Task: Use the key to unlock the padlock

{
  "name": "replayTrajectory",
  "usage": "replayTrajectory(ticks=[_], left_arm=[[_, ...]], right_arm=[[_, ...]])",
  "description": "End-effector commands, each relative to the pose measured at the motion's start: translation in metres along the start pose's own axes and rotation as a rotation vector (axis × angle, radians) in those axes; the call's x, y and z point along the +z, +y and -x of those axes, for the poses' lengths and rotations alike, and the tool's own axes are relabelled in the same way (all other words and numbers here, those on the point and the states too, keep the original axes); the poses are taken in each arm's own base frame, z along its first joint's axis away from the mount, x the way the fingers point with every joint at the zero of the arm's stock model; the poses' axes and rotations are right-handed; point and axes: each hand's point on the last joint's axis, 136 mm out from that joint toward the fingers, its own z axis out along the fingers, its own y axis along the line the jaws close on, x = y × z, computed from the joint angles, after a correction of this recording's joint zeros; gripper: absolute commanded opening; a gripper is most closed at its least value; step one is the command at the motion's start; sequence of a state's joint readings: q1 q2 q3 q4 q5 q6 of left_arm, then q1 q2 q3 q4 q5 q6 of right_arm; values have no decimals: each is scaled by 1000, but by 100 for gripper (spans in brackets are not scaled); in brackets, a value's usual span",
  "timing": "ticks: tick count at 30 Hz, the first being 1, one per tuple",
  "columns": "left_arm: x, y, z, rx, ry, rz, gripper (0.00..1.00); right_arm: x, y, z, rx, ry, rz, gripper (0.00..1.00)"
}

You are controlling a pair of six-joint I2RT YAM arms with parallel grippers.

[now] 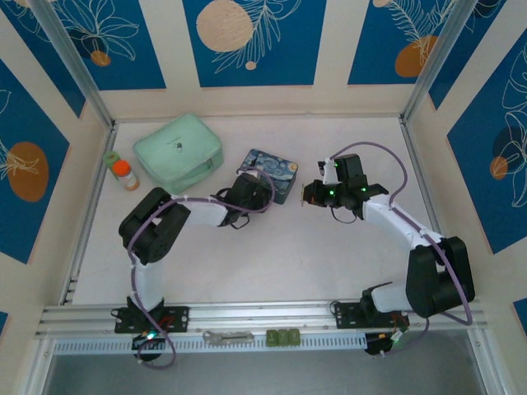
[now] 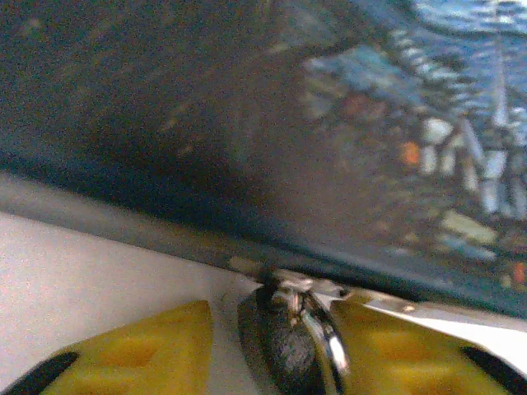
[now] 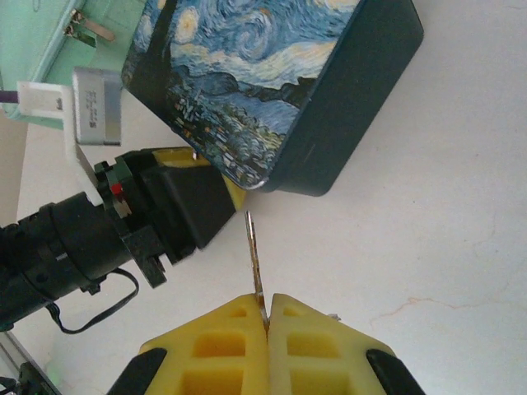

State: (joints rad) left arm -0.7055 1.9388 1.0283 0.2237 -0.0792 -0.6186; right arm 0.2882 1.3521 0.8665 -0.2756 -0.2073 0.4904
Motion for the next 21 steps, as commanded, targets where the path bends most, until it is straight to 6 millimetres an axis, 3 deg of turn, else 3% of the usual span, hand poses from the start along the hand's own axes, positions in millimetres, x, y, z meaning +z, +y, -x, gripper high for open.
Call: replayTrajectory(ticks=[1,6,11,14,21], left_arm=[[-13,-4,-7,13,53,2,57],[-31,-15,4,11,7,-66,66],[-46,9,20,-9,-63,-28,62],[-43,10,27,4,-71,-90,62],[-22,-18,27,155,-43,-244,63]], right_arm=[[0,12,7,-10,-5,36,0],[-2,13,5,-18,-5,29,0],[-3,11,4,-21,-5,22,0],[-3,12,5,-22,-3,23,0],[-3,14,4,-21,-2,28,0]])
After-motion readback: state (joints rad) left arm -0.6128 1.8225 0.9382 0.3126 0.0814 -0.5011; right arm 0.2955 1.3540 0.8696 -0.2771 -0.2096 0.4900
